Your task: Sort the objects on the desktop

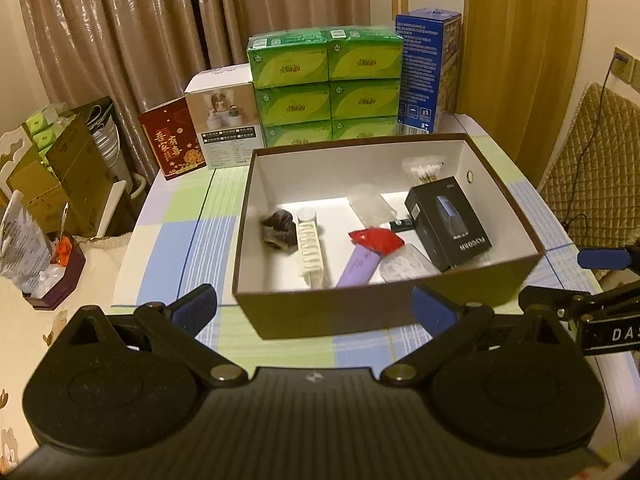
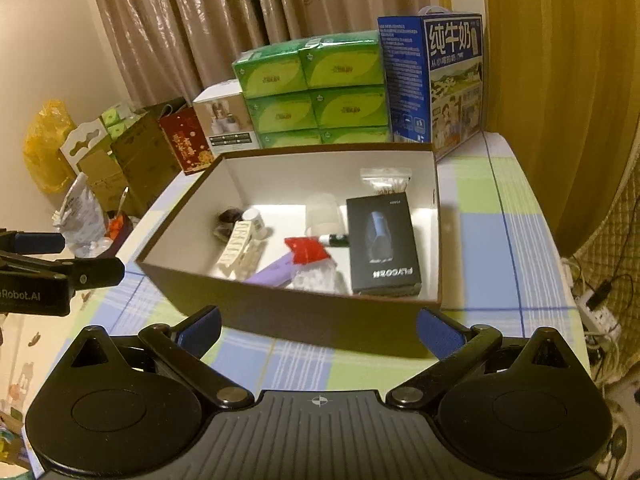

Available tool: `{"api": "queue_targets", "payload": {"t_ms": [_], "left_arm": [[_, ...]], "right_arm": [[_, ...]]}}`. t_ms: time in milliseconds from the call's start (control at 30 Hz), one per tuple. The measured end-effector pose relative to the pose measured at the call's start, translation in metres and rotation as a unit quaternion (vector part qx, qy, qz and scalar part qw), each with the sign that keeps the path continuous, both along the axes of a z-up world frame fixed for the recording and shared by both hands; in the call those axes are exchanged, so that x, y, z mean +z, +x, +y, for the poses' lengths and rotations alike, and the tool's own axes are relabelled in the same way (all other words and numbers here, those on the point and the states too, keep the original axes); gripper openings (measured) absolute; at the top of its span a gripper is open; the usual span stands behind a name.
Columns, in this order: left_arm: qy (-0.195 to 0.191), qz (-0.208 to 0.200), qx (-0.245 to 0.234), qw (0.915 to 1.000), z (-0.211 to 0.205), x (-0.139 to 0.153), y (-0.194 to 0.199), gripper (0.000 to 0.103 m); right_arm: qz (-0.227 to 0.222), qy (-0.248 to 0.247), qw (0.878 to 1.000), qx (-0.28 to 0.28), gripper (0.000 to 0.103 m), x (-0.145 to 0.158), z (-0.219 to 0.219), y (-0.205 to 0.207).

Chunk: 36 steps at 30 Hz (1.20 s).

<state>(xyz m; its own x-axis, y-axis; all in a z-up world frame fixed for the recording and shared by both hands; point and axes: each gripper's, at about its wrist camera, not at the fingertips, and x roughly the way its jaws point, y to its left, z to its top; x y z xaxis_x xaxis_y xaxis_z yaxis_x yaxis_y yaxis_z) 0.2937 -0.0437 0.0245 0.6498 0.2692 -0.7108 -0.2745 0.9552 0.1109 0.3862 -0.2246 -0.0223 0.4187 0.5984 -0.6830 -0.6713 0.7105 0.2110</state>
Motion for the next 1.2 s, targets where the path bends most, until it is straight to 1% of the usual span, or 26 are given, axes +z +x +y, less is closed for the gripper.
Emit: {"api": "queue_targets", "payload": {"t_ms": [267, 500, 900, 1200], "left_arm": [[-0.007, -0.002, 0.003, 1.0000, -0.002, 0.007, -0.046, 0.102], [-0.002, -0.001, 0.001, 1.0000, -0.006, 0.009, -0.080, 0.102], [-0.002, 0.007, -0.004, 1.0000, -0.009, 0.000, -0.125, 0.102], [0.001, 0.011, -0.003, 0.9999, -0.009, -0.002, -0.153, 0.102]], "right_arm": [[-0.001, 0.000, 1.000, -0.009, 0.101, 0.008, -0.006, -0.041], [-0.002, -0.005, 1.000, -0.010, 0.101, 0.010, -0.011, -0.076], [-0.004, -0.017, 1.000, -0.017, 0.101, 0.009, -0.019, -0.127], [-0.004, -0.022, 1.000, -0.011, 0.101, 0.008, -0.017, -0.154]]}}
